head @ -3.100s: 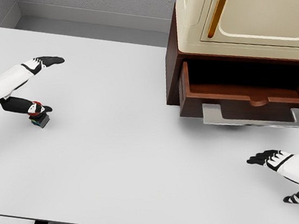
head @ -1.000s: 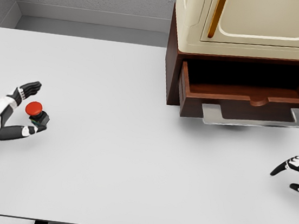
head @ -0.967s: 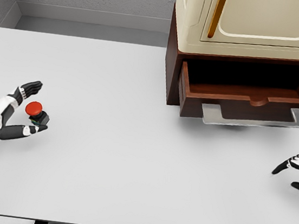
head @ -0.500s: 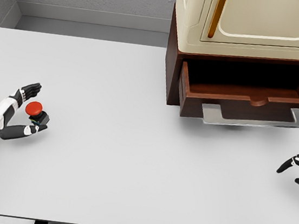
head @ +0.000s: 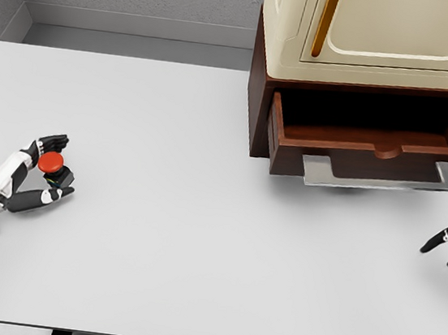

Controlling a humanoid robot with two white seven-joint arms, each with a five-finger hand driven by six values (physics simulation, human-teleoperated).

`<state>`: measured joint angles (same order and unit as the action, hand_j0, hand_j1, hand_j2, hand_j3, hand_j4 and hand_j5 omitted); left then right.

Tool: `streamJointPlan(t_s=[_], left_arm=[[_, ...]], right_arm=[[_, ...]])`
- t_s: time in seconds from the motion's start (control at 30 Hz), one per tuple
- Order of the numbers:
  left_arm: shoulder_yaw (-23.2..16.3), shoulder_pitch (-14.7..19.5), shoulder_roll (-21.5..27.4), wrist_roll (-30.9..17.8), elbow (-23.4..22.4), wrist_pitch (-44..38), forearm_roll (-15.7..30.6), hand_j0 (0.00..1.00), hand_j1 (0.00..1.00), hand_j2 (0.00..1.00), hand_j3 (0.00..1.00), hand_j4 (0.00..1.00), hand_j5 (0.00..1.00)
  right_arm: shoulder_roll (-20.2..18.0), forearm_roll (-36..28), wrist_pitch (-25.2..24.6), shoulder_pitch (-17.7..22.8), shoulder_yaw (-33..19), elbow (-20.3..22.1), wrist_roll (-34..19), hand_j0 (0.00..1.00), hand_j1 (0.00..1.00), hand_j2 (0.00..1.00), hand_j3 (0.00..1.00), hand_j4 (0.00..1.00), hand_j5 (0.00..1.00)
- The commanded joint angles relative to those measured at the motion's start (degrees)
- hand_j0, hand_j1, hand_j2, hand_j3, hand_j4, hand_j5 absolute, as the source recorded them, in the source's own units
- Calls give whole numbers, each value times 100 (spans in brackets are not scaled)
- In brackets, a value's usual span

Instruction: Put the switch into the drawer with left arm, and close the drawer with right arm

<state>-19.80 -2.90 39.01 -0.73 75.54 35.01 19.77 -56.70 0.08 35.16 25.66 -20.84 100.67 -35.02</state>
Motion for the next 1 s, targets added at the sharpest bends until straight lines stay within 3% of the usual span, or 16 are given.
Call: streamJointPlan(t_s=[0.0,0.13,0.53,0.73,0.83,0.97], left_arm=[[3,0,19,2,-4,-1,18,79,79,79,79,79,79],[11,-17,37,2,-4,-1,27,74,74,74,74,74,74],[3,-62,10,2,-92,-1,18,73,73,73,73,73,73],[-41,-70,2,2,-92,-1,9,66,66,66,66,66,66],[-41,-62,-7,2,-92,-1,9,55,55,55,55,55,55],[-41,-53,-7,-6,-57,-1,9,51,51,51,51,51,51]], right_arm=[[-7,-96,-16,0,-69,5,2,59,59,59,59,59,59],[-7,-96,-16,-17,-175,5,2,60,60,60,60,60,60],[-25,-122,-16,-26,-166,5,2,61,61,61,61,61,61],[-34,-122,-16,-18,-157,5,2,61,61,61,61,61,61],[-16,-113,-16,0,-148,5,2,62,62,62,62,62,62],[-34,-122,-16,-9,-140,5,2,62,62,62,62,62,62]])
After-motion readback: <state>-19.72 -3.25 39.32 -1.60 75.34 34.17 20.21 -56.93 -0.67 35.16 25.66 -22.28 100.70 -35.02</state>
